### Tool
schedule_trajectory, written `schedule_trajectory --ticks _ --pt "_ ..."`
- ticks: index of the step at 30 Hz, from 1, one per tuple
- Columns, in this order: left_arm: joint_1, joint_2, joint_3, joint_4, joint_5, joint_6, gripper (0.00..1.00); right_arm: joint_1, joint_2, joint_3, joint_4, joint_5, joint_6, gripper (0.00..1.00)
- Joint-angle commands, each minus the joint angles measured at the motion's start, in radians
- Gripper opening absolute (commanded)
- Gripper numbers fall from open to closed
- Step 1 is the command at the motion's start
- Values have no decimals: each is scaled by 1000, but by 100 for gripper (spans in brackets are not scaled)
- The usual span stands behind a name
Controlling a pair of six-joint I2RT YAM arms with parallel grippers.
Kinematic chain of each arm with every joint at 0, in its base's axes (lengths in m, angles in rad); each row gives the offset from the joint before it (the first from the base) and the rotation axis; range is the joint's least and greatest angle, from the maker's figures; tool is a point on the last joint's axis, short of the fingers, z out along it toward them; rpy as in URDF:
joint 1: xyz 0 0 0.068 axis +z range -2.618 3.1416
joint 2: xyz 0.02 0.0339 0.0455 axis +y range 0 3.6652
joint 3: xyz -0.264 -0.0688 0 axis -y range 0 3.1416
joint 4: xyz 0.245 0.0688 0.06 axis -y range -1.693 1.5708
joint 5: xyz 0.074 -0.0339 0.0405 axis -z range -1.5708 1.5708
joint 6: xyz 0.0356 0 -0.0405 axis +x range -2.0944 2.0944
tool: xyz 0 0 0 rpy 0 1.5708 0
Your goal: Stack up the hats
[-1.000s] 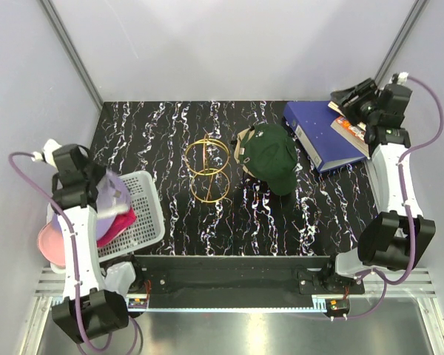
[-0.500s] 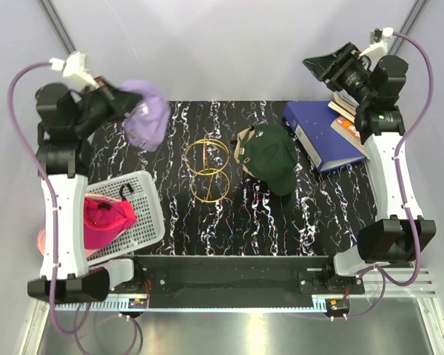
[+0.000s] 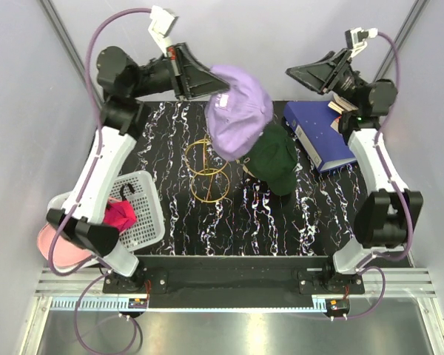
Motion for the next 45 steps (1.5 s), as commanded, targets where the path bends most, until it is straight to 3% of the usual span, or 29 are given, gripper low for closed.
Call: schedule_trajectory --ticks 1,6,19,35,37,45 --pt "-87 98 133 425 182 -321 0 30 107 -18 623 -91 548 81" --pt "-144 190 302 413 195 -339 0 35 72 -91 624 -115 525 81" --pt "-147 267 473 447 142 -355 0 98 18 -222 661 -101 552 83" --pt "-142 276 490 477 127 -338 0 219 27 -252 690 -26 600 82" --pt "-130 270 483 480 124 -336 0 222 15 -266 690 -17 615 81" --pt "-46 190 300 546 127 -336 0 222 -35 -269 690 55 658 53"
